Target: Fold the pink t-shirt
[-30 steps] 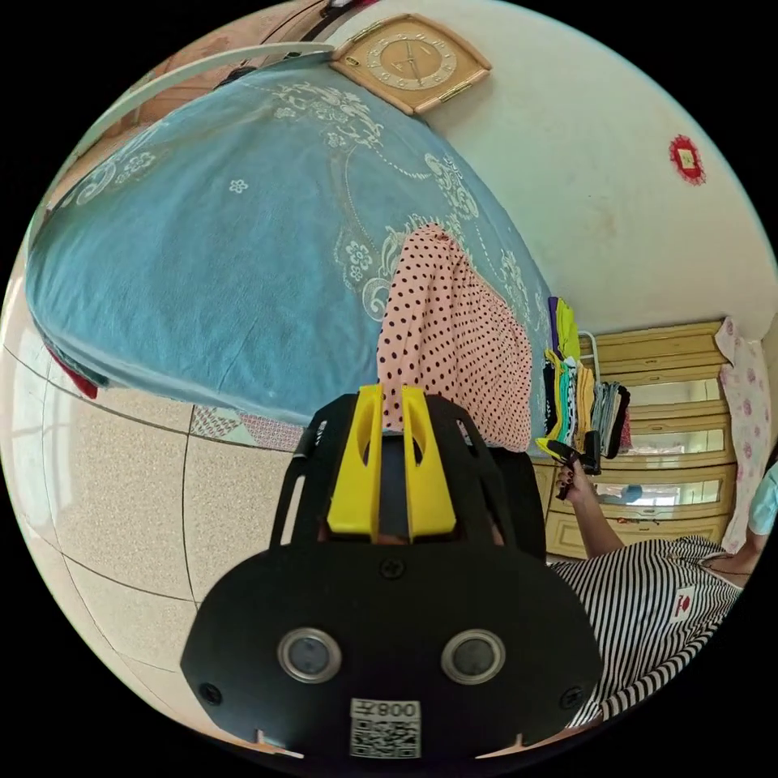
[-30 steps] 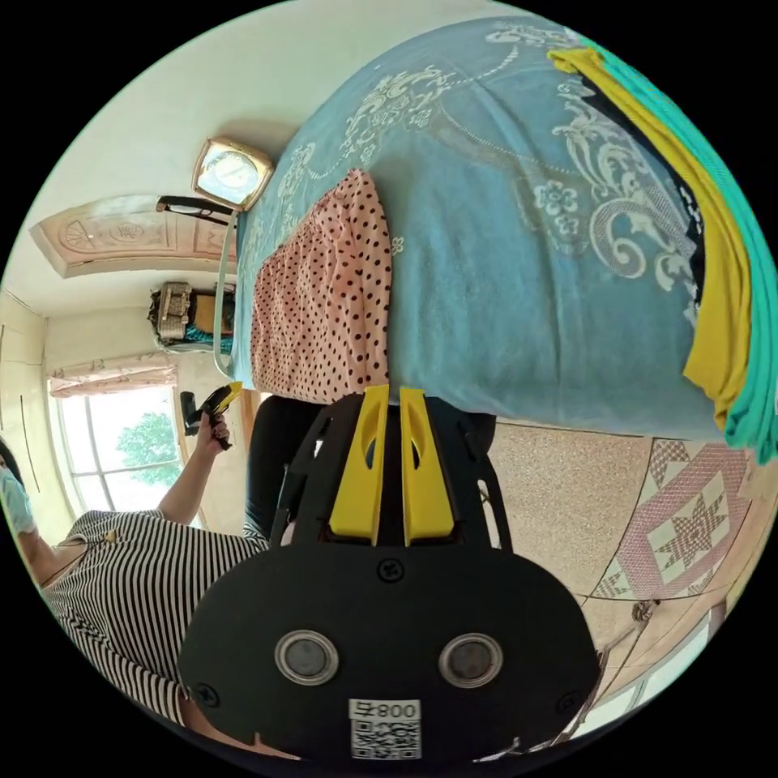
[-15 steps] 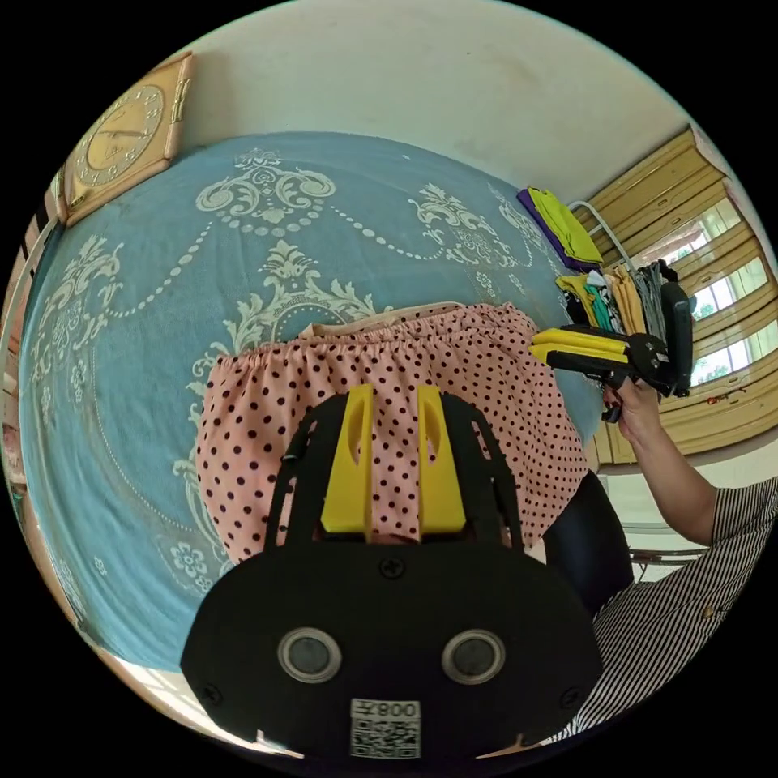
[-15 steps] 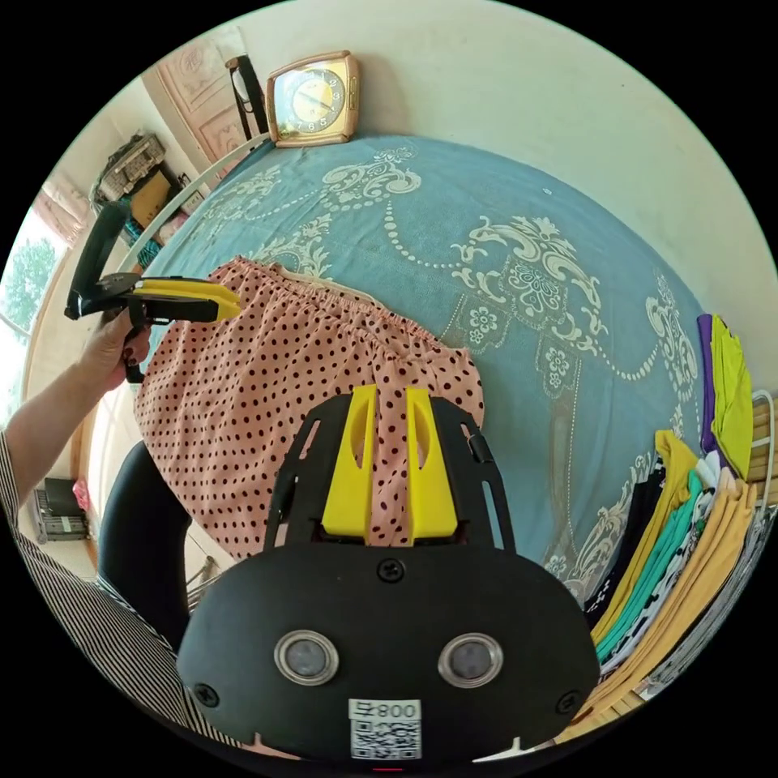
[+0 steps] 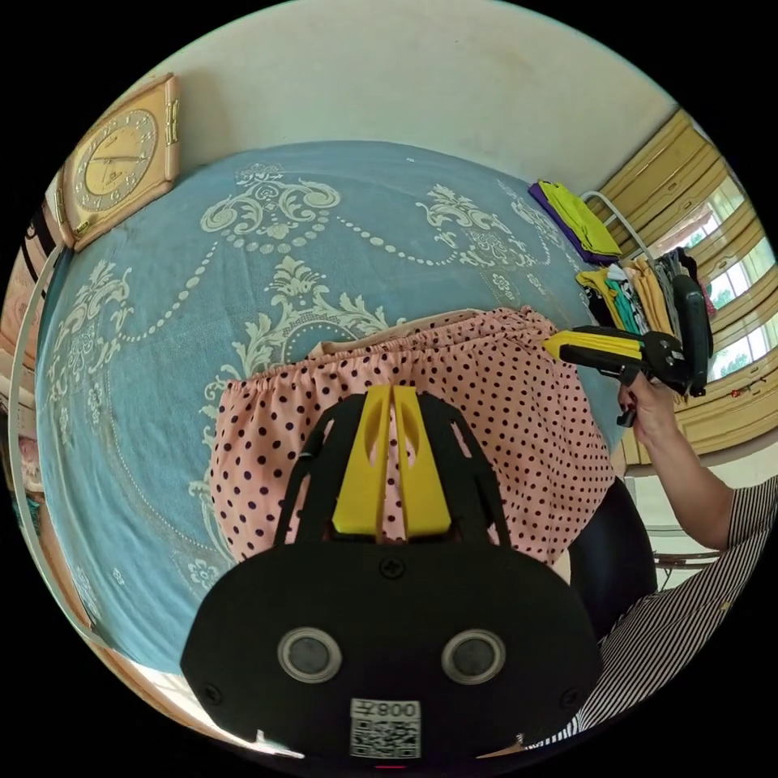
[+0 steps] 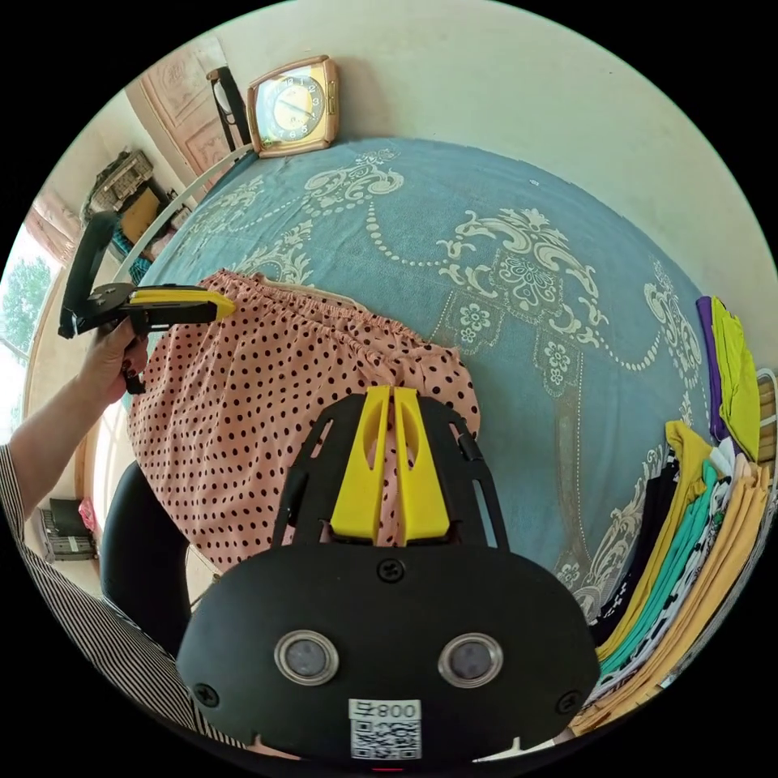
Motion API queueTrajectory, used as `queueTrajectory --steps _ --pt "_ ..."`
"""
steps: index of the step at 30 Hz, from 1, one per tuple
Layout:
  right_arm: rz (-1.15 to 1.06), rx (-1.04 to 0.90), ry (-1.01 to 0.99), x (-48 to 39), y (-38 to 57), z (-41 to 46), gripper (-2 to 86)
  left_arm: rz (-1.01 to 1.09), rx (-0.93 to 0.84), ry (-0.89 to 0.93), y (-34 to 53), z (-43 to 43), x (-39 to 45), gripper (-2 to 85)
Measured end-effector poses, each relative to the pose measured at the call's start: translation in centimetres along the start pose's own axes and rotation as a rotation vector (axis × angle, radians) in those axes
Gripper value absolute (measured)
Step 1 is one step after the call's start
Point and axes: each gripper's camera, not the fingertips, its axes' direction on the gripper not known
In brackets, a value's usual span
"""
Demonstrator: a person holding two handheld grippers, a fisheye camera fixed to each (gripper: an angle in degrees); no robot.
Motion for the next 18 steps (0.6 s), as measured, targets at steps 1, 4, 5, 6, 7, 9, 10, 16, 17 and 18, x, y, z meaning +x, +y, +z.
queueTrajectory --steps 1,4,5,6,7,9,10,16,17,18 --pt "0.004 0.008 -0.010 0.1 0.1 -0.3 0.5 0.000 0.008 0.002 0.0 -0.2 0.1 0.4" --pt "0.022 0.034 -0.045 0.5 0.2 -1.4 0.5 -0.015 0.041 0.014 -0.2 -0.6 0.0 0.4" --pt "0.030 0.048 -0.057 0.7 0.2 -1.7 0.5 -0.017 0.050 0.019 -0.3 -0.5 0.0 0.4" --pt "0.034 0.052 -0.073 0.9 0.2 -2.0 0.6 -0.015 0.039 0.025 -0.6 -0.2 -0.1 0.4" --pt "0.035 0.049 -0.077 1.0 0.1 -2.0 0.6 -0.015 0.027 0.025 -0.7 0.1 -0.1 0.4" --pt "0.037 0.006 -0.078 1.4 -0.1 -1.2 0.6 -0.018 -0.022 0.017 -1.0 1.5 -0.3 0.4" --pt "0.039 -0.008 -0.079 1.5 -0.1 -1.0 0.6 -0.019 -0.026 0.012 -1.0 1.7 -0.2 0.4" --pt "0.035 -0.024 -0.091 2.2 0.4 -1.3 0.7 -0.031 -0.006 0.035 -0.8 2.1 -0.2 0.4" --pt "0.029 -0.022 -0.092 2.2 0.5 -1.5 0.7 -0.031 -0.003 0.043 -0.7 2.1 -0.2 0.5" --pt "0.027 -0.017 -0.091 2.3 0.7 -1.7 0.7 -0.032 0.005 0.042 -0.6 2.0 -0.2 0.5"
